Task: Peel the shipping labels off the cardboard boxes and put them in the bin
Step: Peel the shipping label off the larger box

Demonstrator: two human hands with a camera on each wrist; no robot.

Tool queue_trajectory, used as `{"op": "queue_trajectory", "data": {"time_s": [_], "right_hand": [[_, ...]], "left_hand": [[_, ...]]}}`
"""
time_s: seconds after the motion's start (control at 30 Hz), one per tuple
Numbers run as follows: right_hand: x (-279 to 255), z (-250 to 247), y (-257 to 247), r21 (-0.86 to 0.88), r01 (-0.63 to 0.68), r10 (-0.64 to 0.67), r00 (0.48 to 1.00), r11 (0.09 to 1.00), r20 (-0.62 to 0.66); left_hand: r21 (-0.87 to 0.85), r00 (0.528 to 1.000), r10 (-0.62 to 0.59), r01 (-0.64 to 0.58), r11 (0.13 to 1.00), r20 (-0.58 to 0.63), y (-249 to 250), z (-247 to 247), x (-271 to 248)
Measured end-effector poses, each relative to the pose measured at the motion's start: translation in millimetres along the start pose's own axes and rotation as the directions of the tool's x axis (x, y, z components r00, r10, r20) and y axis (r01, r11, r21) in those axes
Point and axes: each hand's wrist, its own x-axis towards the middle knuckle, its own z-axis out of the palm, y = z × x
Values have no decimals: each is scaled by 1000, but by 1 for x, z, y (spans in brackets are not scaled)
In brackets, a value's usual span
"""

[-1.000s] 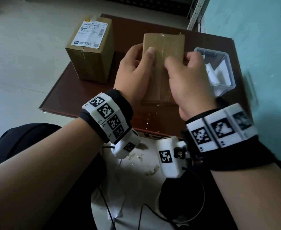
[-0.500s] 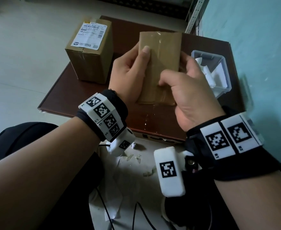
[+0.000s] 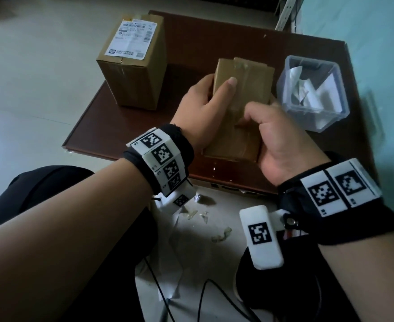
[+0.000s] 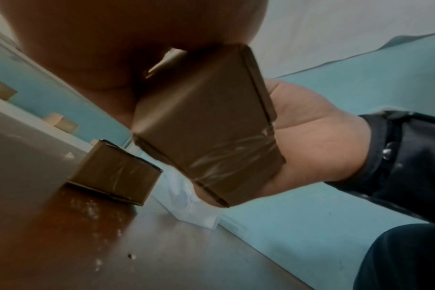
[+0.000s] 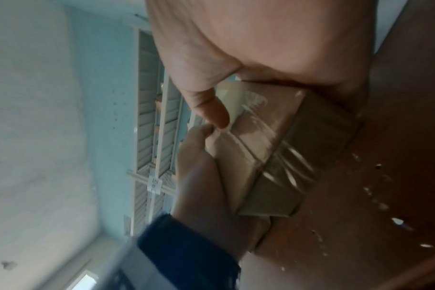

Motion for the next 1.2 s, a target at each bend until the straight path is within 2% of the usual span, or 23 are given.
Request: {"op": "queue_trajectory", "data": {"time_s": [0.13, 0.27, 0.37, 0.57, 0.8, 1.0, 1.13, 1.2], "right_hand": [[0, -1, 3, 35, 15, -15, 1000, 999, 4], [-2, -6, -3, -8, 34, -34, 999, 999, 23], [-7, -8, 2, -70, 66, -65, 998, 995, 17], [-6, -5, 8, 40, 46, -45, 999, 998, -28], [-8, -4, 8, -117, 76, -80, 996, 990, -30], [-6, -1, 5, 43, 17, -15, 998, 999, -55], [-6, -3, 3, -69, 37, -40, 998, 997, -38], [-7, -2, 6, -144, 53, -62, 996, 988, -62]], "left_hand": [[-15, 1000, -7, 7, 1000, 19, 0, 2, 2], [-143, 999, -37, 38, 989, 8, 2, 8, -1], [-145, 999, -29, 32, 989, 20, 4, 10, -4], [-174, 999, -10, 19, 985, 50, 3, 11, -6], [-142, 1000, -24, 24, 990, 4, 0, 11, -6], [-116, 1000, -3, 5, 993, 13, 2, 9, -6], [-131, 999, -36, 34, 991, -15, 3, 10, -8], [-76, 999, -20, 18, 997, -25, 4, 9, -9]]}}
